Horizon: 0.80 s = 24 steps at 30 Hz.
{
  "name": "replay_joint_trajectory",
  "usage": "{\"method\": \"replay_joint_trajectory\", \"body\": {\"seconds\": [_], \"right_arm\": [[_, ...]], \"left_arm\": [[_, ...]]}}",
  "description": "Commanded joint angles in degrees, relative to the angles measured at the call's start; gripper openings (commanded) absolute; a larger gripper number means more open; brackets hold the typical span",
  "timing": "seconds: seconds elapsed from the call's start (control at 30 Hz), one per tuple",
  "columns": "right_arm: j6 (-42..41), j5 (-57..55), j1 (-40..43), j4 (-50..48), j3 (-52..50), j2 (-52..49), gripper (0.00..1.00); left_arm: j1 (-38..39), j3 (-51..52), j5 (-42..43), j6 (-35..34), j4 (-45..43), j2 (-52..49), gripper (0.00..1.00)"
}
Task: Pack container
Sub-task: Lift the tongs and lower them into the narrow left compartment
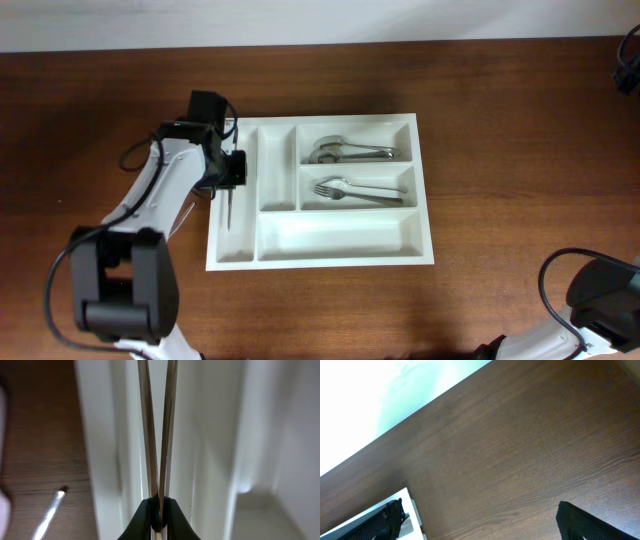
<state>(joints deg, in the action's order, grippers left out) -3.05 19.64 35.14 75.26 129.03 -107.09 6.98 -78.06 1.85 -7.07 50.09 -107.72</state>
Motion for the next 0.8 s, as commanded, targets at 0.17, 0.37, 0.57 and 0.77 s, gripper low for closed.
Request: {"method": "replay_joint_trajectory", "body": {"seconds": [0.17,0.37,0.57,0.77], "right_arm": [[-0.4,0.7,0.1,0.0,-0.2,-0.1,0.99],[-0.4,0.7,0.1,0.0,-0.2,-0.1,0.99],[-0.4,0.7,0.1,0.0,-0.2,-0.1,0.99],[-0.4,0.7,0.1,0.0,-0.2,-0.1,0.99]], "left_arm": [[0.0,0.5,1.8,1.6,1.1,-1.4,0.31],[-1.4,-5.6,0.0,4.2,7.8,-0.7,0.32],[-4.0,-16.5,0.0,5.0,15.0,1.2,0.59],[-1.8,-15.8,3.9,4.9,12.3,1.0,0.53]]}}
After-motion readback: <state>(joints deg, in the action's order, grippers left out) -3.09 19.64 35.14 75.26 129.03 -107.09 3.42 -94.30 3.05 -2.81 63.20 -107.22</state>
